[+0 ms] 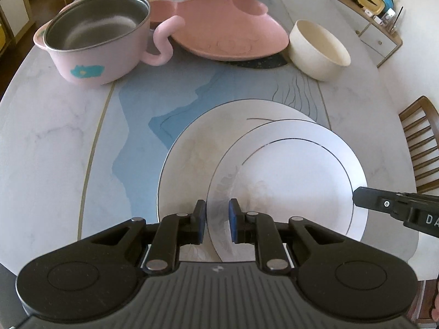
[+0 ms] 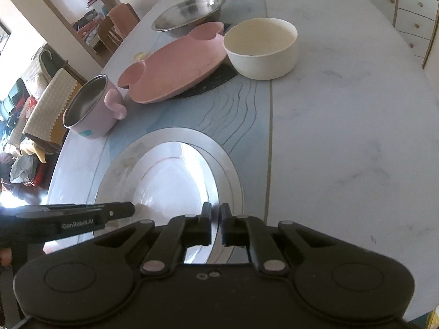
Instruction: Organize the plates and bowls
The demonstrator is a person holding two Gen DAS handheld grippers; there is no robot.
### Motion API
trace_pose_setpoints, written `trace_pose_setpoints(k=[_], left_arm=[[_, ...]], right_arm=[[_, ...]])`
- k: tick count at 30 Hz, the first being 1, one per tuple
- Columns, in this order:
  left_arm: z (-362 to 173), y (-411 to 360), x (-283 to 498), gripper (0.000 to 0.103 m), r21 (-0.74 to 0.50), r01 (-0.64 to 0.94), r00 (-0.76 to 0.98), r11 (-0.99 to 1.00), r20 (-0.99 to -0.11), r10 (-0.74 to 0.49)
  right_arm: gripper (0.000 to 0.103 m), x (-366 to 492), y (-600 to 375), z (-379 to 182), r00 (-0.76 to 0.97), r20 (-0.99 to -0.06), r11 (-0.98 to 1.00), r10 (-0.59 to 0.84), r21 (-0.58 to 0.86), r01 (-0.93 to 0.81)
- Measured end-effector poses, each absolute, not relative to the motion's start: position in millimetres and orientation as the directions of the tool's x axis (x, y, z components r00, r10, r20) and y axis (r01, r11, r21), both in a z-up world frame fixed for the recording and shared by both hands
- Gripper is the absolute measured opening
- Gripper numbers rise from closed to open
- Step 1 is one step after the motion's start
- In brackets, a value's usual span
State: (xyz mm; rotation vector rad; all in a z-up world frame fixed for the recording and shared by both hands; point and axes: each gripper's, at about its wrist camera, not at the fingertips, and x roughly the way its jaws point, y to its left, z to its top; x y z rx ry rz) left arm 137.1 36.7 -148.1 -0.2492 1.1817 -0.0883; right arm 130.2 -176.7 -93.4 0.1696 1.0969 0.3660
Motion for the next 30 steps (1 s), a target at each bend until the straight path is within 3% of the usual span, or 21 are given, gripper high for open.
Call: trace_pose_setpoints(k=[30], left_arm=[[-142, 32, 138, 0.016, -0.116, 0.007, 0.385, 0.993, -0.917, -0.11]], right_arm=[[0.01, 143, -173, -120, 0.368, -0.847, 0.923, 0.384, 0.351, -0.156]])
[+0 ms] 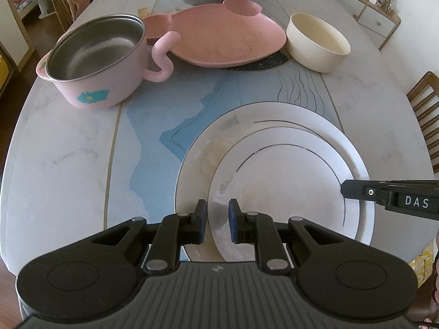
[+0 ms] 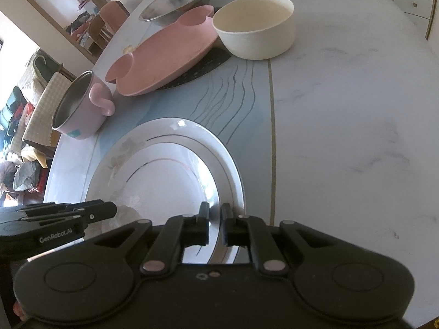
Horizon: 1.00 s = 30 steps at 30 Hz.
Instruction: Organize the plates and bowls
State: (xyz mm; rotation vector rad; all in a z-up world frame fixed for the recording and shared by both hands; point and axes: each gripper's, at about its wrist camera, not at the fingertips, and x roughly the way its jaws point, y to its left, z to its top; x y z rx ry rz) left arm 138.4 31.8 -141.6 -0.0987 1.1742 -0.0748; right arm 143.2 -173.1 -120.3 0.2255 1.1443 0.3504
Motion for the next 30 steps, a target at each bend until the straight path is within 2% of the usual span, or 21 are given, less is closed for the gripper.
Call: trace_pose_setpoints(k=[3, 8, 12, 23, 25, 30], left_arm=[[-140, 31, 137, 0.016, -0.105, 0.007, 0.395, 0.994, -0.913, -0.099], [-134, 34, 135, 0.016, -0.114, 0.001, 0.408, 0.993, -0.907, -0.104], [-127, 34, 133, 0.016, -0.12, 0.003, 0.429, 0.993, -0.897, -0.11], [-95, 29, 122, 0.016, -0.122, 0.052, 0.512, 0.991, -0.849, -0.131], [-89, 29, 121, 0.021, -0.119, 0.058, 0.529, 0.991, -0.838, -0.132], [-71, 26, 116, 0.052, -0.101, 0.08, 0.584, 0.992, -0.801, -0.129]], right_arm=[[0.01, 142, -170, -118, 0.369, -0.855, 0.932, 0.363, 0.326, -0.162], [0.021, 139, -166, -111, 0.375, -0.861, 0.939, 0.342, 0.295, -0.179], [0.022, 138, -165, -105, 0.375, -0.864, 0.94, 0.337, 0.287, -0.184], [0.036, 122, -158, -72, 0.437, -0.834, 0.935, 0.336, 0.24, -0.26], [0.038, 118, -155, -64, 0.455, -0.825, 0.933, 0.335, 0.225, -0.28], [0.046, 112, -151, -48, 0.489, -0.805, 0.928, 0.336, 0.194, -0.318]])
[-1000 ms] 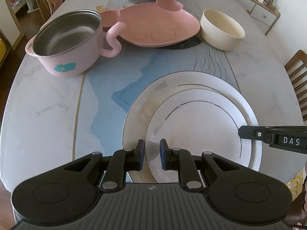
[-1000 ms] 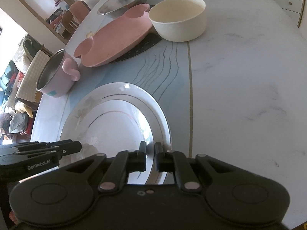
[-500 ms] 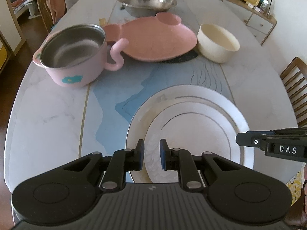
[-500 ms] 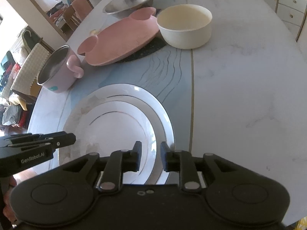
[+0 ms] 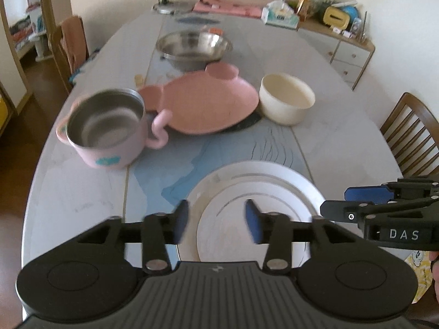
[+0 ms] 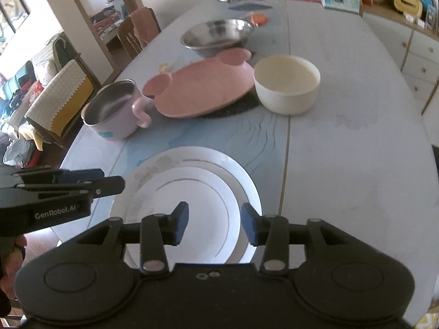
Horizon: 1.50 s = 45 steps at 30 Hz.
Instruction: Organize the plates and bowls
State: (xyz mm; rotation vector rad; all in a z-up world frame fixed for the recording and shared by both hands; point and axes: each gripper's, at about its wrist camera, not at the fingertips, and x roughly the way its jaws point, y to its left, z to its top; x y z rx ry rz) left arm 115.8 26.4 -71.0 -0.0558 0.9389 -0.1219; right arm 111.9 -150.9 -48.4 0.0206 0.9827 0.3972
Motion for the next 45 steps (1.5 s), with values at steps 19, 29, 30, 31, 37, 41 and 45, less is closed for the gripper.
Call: trace_pose_setpoints(k=[19, 29, 30, 31, 37, 41, 45], left_arm=[[-40, 20, 160, 0.079, -0.069, 0.019, 0.669, 0.997, -0.741, -0.064], [-57, 27, 224, 0.079, -0.18, -0.156, 0.602, 0.971, -0.797, -0.051], [-61, 28, 230, 0.079, -0.185, -0.174, 0.594, 0.967, -0.803, -0.047], [-65, 28, 236, 0.079, -0.186, -0.19, 0.585, 0.964, -0.81, -0.041], [-88, 31, 263, 0.079, -0.19, -0.292, 0.524, 0.937, -0.851, -0.01], [-103, 33, 277, 0.079, -0.191, -0.344, 0.49, 0.919, -0.872, 0.003], [-116, 30, 287, 0.079, -0.172, -0.37, 0.465, 0.913, -0.885, 0.022]], right_arm=[[0.093, 161, -153, -5, 0.544, -0.757, 0.889, 0.362, 0.106, -0.445], [0.095, 246, -170, 6, 0.539, -0.755, 0.874, 0.374, 0.091, -0.478], [0.095, 258, -171, 6, 0.538, -0.756, 0.874, 0.373, 0.091, -0.477], [0.095, 266, -172, 5, 0.538, -0.757, 0.874, 0.372, 0.09, -0.478], [0.095, 317, -167, -8, 0.515, -0.775, 0.858, 0.366, 0.067, -0.509], [0.095, 347, -159, -20, 0.49, -0.792, 0.85, 0.364, 0.068, -0.522], [0.094, 373, -151, -32, 0.456, -0.81, 0.837, 0.369, 0.077, -0.541]])
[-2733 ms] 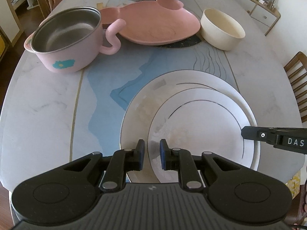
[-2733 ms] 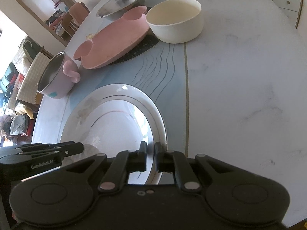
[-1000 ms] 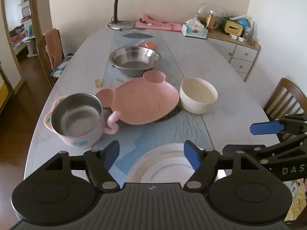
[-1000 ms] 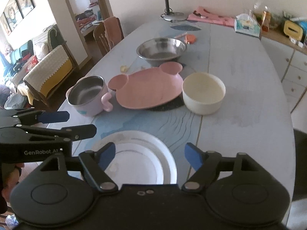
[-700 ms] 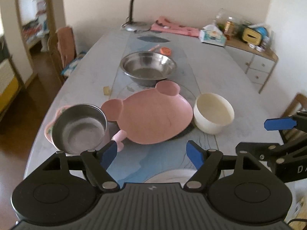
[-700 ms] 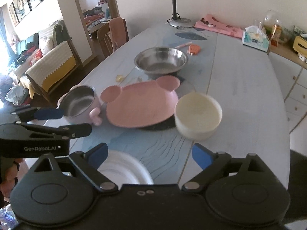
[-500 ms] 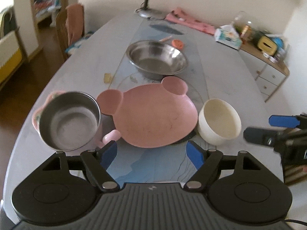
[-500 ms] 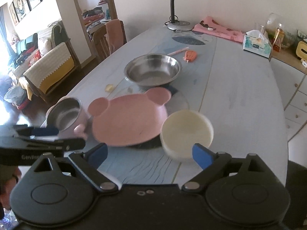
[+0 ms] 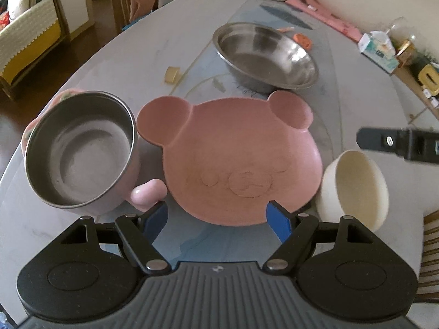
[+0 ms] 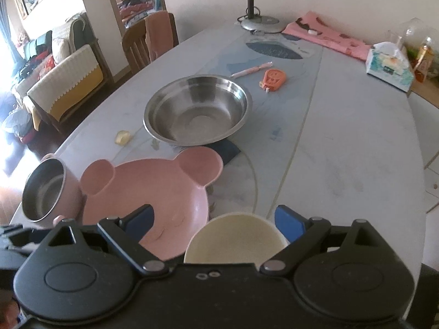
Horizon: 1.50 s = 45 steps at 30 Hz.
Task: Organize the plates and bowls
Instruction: 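Move both grippers to the pink bear-face plate, then grasp the pink bear-face plate rim with both grippers and lift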
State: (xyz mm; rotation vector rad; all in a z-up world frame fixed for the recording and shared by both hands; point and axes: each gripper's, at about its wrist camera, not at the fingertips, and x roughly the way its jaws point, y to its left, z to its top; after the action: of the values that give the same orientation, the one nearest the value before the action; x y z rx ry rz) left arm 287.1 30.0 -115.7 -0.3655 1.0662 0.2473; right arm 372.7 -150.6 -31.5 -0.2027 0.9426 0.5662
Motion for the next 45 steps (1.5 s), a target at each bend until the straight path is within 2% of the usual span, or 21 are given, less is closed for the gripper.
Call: trace_pose_setpoints(k=[9, 12, 18, 20, 25, 27, 29, 34, 45], left_arm=[[-137, 34, 303, 0.078, -0.191, -0.453, 0.425, 0.871, -0.905, 0.022], [-143, 38, 307, 0.07, -0.202, -0.477, 0.411, 0.855, -0.911, 0.015], [-153, 40, 311, 0.062, -0.2, -0.506, 0.386, 0.839, -0.922, 0.013], [-156, 42, 311, 0.059, -0.206, -0.514, 0.38, 0.832, -0.925, 0.006], [-159, 44, 311, 0.05, -0.217, -0.527, 0.38, 0.822, -0.925, -0.001], [-159, 46, 309, 0.039, -0.216, -0.534, 0.38, 0.818, -0.925, 0.004], [-159, 47, 308, 0.034, -0.219, -0.535, 0.384, 0.816, -0.923, 0.003], [-159, 49, 305, 0.03, -0.25, -0.528, 0.397, 0.811, -0.917, -0.024], [-147, 39, 301, 0.026, -0.259, -0.481, 0.432, 0.838, -0.901, -0.031]], right_arm=[[0.083, 416, -138, -61, 0.383, -0.856, 0.826, 0.347, 0.086, -0.557], [0.078, 426, -133, -70, 0.358, -0.868, 0.824, 0.345, 0.097, -0.559], [0.066, 434, -124, -88, 0.309, -0.889, 0.813, 0.337, 0.109, -0.572], [0.058, 434, -122, -91, 0.298, -0.894, 0.807, 0.336, 0.11, -0.58], [0.046, 434, -120, -96, 0.275, -0.9, 0.801, 0.338, 0.122, -0.586], [0.042, 434, -120, -98, 0.262, -0.903, 0.799, 0.342, 0.132, -0.587], [0.032, 432, -119, -101, 0.255, -0.906, 0.795, 0.338, 0.129, -0.593], [0.009, 425, -120, -102, 0.251, -0.907, 0.788, 0.338, 0.127, -0.603], [0.009, 415, -138, -93, 0.276, -0.902, 0.808, 0.332, 0.121, -0.576]])
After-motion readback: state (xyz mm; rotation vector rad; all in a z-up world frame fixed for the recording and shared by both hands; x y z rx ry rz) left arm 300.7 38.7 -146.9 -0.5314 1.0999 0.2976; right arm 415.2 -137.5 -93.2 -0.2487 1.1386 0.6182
